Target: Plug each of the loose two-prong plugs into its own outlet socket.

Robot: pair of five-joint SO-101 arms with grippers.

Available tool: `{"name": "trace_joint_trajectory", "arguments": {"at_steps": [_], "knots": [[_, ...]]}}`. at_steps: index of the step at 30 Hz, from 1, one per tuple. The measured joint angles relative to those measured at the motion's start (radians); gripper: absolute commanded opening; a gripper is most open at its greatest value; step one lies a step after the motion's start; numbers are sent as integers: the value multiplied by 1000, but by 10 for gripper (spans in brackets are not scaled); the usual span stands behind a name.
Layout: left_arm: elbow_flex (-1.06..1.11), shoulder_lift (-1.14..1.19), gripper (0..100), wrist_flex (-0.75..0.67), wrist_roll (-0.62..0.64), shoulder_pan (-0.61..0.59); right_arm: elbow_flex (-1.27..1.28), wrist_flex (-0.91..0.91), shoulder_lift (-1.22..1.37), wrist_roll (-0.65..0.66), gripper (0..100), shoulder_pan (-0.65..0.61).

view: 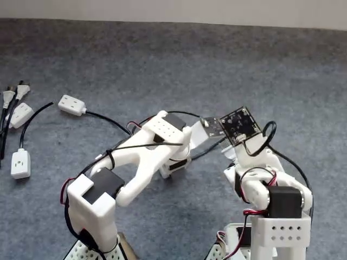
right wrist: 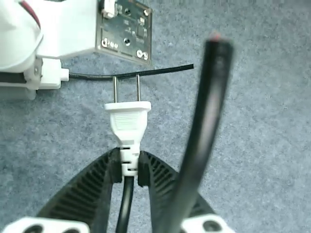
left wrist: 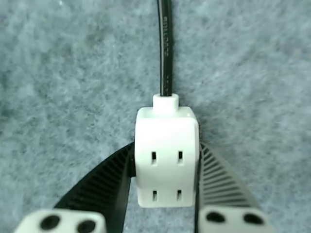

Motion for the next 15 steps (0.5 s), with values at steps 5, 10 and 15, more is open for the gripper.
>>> {"name": "trace_joint_trajectory", "arguments": {"at_steps": [5, 10, 15], "knots": [[-41, 5, 255, 15, 12, -41, 6, 0, 66, 2, 6, -41], [-196, 6, 262, 72, 103, -199, 11, -12, 127, 2, 6, -95], [-330, 6, 262, 155, 121, -325, 11, -46, 190, 2, 6, -121]]}}
